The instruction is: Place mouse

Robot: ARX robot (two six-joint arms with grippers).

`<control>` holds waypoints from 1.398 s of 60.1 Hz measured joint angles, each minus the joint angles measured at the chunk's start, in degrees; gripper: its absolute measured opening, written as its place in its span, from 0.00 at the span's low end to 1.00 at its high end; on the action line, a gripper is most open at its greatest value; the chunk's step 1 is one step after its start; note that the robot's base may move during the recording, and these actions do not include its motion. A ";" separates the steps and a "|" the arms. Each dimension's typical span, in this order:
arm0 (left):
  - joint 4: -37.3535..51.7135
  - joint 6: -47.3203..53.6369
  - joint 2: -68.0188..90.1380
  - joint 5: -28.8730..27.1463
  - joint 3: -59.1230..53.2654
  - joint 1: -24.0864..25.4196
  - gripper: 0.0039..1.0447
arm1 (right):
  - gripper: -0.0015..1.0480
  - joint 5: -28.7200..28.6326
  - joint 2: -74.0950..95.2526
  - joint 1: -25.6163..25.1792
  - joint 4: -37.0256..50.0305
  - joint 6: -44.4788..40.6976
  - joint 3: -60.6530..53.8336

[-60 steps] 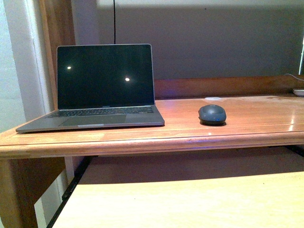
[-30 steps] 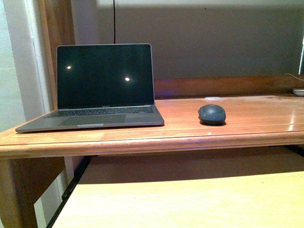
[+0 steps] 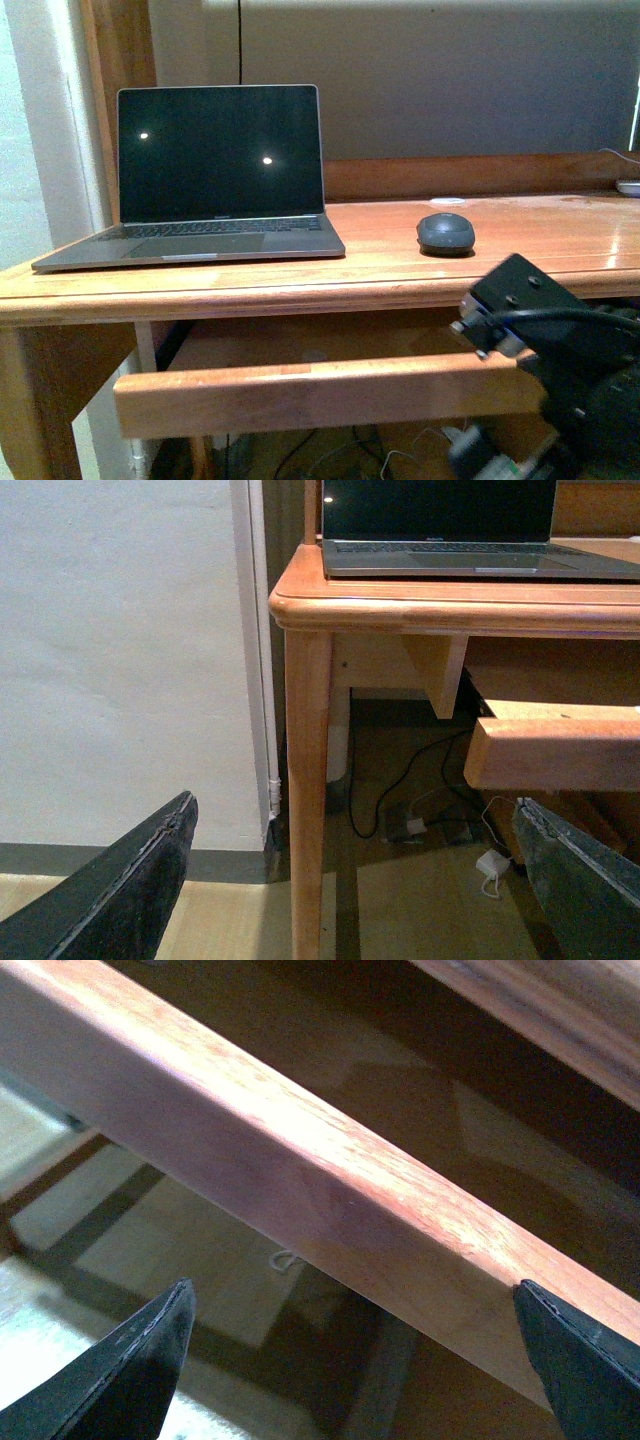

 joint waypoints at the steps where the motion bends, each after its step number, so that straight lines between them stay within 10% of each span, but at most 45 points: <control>1: 0.00 0.00 0.00 0.00 0.02 0.00 0.93 | 0.93 1.75 1.60 0.33 -0.11 0.46 1.68; 13: 0.00 0.00 0.00 0.02 0.00 0.00 0.93 | 0.93 10.80 7.48 1.16 -4.90 5.51 9.51; 34: 0.00 0.00 0.00 0.00 0.00 0.00 0.93 | 0.93 5.55 -4.33 -6.36 -8.50 10.45 5.81; 56: 0.00 0.00 0.00 0.00 0.00 0.00 0.93 | 0.93 -2.80 -49.51 -21.14 -30.34 31.85 -14.97; 68: 0.00 0.00 0.00 0.00 0.00 0.00 0.93 | 0.93 12.28 -80.21 -3.28 -46.82 41.29 -21.77; 84: 0.00 0.00 0.00 0.00 0.00 0.00 0.93 | 0.44 6.71 -88.41 -6.01 -34.60 25.53 -33.88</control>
